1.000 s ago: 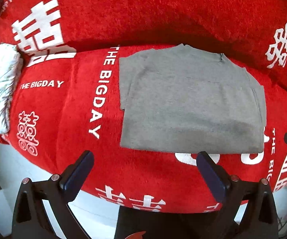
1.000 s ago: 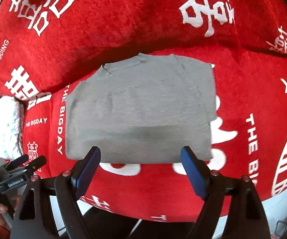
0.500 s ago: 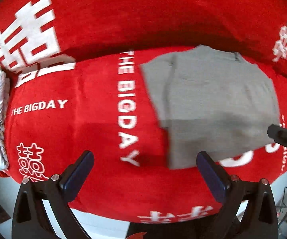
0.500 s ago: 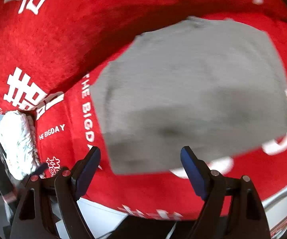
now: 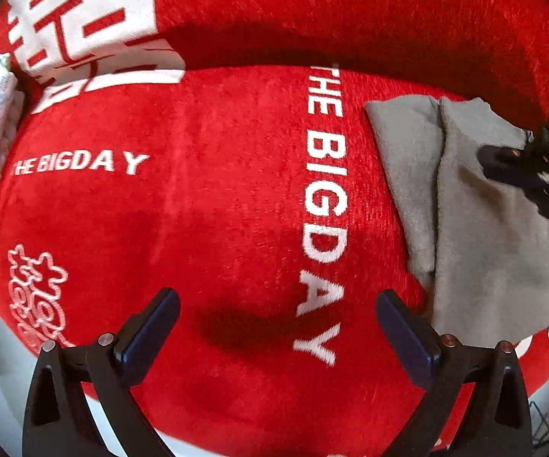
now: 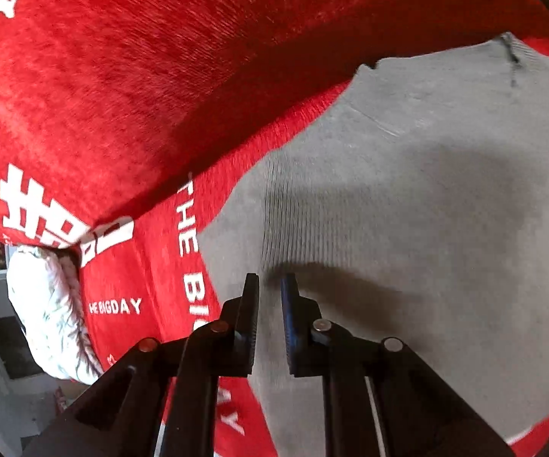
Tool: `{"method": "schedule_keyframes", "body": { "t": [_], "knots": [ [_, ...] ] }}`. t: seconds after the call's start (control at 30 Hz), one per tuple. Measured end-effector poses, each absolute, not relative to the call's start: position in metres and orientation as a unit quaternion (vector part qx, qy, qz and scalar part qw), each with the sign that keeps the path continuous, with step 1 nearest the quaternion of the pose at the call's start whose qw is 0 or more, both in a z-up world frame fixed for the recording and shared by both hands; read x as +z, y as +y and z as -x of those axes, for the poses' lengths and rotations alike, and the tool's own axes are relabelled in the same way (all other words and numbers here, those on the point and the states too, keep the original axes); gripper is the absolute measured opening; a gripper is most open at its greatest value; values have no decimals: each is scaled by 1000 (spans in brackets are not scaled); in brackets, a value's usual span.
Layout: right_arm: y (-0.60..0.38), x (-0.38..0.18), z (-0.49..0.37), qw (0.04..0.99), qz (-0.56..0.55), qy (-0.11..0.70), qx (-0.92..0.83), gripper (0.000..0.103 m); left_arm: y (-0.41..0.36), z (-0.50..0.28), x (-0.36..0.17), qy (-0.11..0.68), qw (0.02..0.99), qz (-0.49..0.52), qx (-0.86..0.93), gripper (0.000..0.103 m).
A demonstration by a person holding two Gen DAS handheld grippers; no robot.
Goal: Fold small clothes
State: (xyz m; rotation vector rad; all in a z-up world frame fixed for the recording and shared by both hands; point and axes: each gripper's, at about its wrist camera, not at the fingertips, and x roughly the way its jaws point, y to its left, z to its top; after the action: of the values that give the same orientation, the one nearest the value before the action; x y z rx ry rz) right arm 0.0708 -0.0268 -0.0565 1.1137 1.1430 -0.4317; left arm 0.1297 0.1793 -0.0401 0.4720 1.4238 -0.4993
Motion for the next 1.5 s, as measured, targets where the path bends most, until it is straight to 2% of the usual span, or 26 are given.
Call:
{"method": "schedule_keyframes", "body": {
  "t": [0.13, 0.4, 0.63, 0.7, 0.83, 0.93, 0.97, 1.03, 1.3, 1.33, 1.37, 1.5],
  "knots": [
    [-21, -77, -85, 677, -487, 522, -179, 13, 173, -128, -56, 641, 702, -210, -227, 103],
    [-1, -57, -84, 705, -430, 546, -139, 14, 167, -129, -64, 641, 697, -224, -231, 103],
    [0, -54, -46, 692, -486, 515, -142, 14, 164, -132, -67, 642, 695, -230, -229, 103],
    [1, -52, -31, 686, -500, 508, -147, 18, 162, -130, -67, 641, 692, -235, -233, 103],
    [4, -46, 0, 674, -519, 502, -154, 44, 158, -125, -65, 643, 687, -239, -239, 103],
    [7, -41, 25, 668, -530, 498, -157, 53, 153, -119, -63, 646, 684, -236, -244, 103],
    [9, -40, 36, 664, -536, 496, -158, 63, 152, -117, -62, 647, 683, -234, -246, 103],
    [12, -39, 50, 660, -548, 490, -158, 78, 149, -116, -61, 650, 680, -226, -252, 103],
    [23, -48, 103, 640, -603, 445, -169, 88, 144, -115, -65, 668, 669, -203, -256, 103],
    [24, -48, 108, 639, -607, 441, -170, 100, 144, -115, -64, 663, 672, -204, -258, 103],
    [25, -48, 112, 638, -610, 438, -172, 103, 143, -114, -64, 660, 675, -205, -260, 103],
    [28, -51, 124, 632, -617, 436, -172, 103, 136, -111, -64, 657, 672, -212, -268, 103]
  ]
}}
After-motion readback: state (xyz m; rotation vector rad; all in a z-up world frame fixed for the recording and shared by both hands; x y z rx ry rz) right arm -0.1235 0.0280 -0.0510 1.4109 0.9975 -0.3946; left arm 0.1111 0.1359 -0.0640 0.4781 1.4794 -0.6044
